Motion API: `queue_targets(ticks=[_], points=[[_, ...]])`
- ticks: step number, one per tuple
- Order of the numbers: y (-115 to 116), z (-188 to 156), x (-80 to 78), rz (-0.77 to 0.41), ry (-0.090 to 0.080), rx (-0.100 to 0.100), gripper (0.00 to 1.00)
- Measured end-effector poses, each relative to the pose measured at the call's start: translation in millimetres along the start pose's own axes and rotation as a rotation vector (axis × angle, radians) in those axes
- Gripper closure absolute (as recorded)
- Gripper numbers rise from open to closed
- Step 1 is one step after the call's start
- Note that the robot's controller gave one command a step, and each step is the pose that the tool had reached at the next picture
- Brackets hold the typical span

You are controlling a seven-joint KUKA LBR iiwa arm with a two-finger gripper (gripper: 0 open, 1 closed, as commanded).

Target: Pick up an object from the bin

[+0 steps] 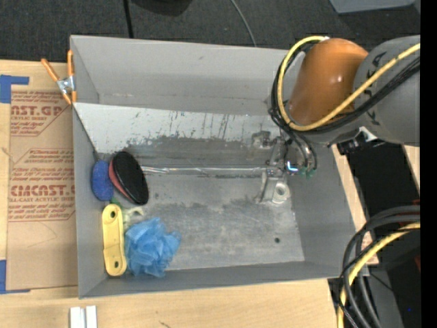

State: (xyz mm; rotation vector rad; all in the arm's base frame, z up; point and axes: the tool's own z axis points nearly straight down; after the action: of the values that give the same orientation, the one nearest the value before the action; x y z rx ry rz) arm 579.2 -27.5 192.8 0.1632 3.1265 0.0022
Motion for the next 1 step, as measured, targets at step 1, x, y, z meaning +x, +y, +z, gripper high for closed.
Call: queue_targets(ticks=[1], points=[[-8.2,27.5,8.1,0.032,0.015,0.001,0.0]])
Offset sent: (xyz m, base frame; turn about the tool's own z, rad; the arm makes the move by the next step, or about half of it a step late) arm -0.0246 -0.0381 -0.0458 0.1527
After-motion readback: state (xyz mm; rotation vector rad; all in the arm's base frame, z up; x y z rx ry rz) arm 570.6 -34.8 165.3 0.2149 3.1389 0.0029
